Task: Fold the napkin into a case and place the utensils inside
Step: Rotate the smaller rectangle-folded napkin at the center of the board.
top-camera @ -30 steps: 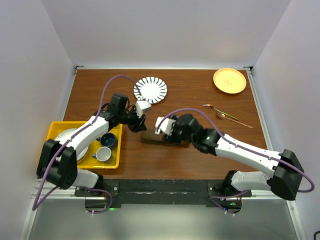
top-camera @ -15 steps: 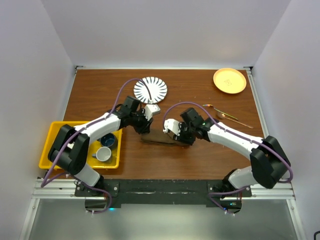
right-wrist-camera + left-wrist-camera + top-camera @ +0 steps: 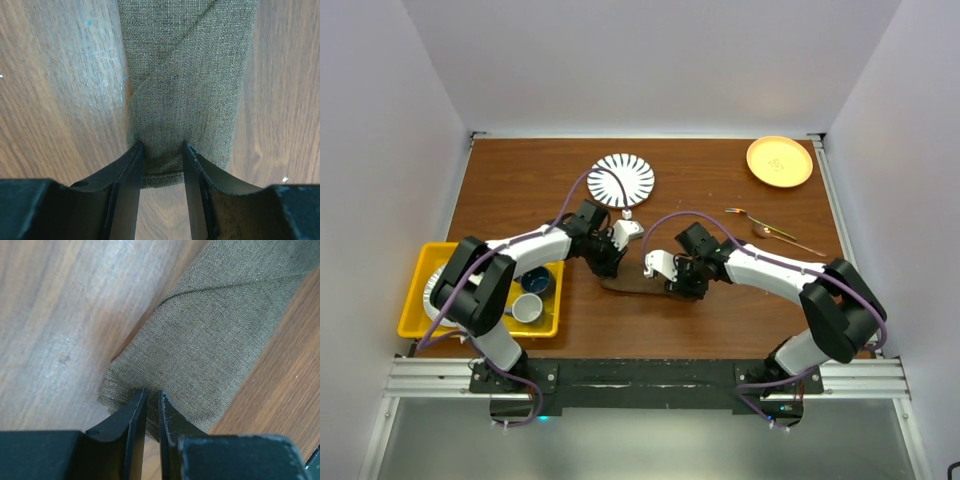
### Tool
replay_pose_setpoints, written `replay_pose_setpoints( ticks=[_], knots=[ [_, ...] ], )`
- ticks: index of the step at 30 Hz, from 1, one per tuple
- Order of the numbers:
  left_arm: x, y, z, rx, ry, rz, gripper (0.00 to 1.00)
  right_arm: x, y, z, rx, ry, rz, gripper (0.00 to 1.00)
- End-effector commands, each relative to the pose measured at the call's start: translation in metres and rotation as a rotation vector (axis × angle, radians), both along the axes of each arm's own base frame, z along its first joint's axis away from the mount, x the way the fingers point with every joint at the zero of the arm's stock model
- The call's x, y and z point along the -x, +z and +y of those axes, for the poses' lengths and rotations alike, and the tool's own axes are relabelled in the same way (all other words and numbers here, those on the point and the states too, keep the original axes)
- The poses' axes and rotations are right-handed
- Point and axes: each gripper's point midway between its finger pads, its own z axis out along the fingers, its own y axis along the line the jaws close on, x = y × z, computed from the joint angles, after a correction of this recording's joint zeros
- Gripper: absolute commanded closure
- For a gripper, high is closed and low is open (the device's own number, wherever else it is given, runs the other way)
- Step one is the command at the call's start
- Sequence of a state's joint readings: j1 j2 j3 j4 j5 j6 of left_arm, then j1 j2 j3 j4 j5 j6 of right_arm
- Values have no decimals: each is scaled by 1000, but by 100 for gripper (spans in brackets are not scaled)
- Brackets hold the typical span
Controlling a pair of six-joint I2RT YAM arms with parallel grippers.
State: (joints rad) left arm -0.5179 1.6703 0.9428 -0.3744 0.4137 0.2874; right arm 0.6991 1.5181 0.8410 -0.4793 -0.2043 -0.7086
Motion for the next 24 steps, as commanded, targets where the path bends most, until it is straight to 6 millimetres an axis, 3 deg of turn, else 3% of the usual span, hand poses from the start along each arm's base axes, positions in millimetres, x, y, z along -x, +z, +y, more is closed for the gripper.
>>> replay_pose_setpoints(
  ticks=[1, 5, 8, 11, 13, 14, 16, 19, 24],
  knots=[
    [0, -8, 7, -66, 18, 26, 81, 14, -15, -6, 20, 31, 57, 60],
    [-13, -15, 8, -106, 18, 7, 80, 20, -20, -3, 12, 32, 91, 60],
    [-34, -1, 0, -93, 16, -63, 74, 24, -17, 6, -21, 37, 115, 60],
    [-50, 30, -14, 14, -5, -117, 69, 26, 6, 18, -87, 30, 143, 57],
    [-55, 48, -11, 73, -1, -131, 66, 20, 40, 30, -164, 11, 114, 52],
    [-51, 64, -14, 132, -26, -136, 64, 24, 50, 28, -176, -1, 127, 50],
    [-47, 75, -4, 157, -30, -133, 62, 18, 74, 29, -230, -44, 104, 43],
    [-28, 93, 2, 162, -70, -139, 60, 8, 83, 14, -227, -94, 95, 41],
    [-2, 80, 12, 88, -68, -102, 62, -13, 77, -1, -181, -118, 87, 40]
  ],
)
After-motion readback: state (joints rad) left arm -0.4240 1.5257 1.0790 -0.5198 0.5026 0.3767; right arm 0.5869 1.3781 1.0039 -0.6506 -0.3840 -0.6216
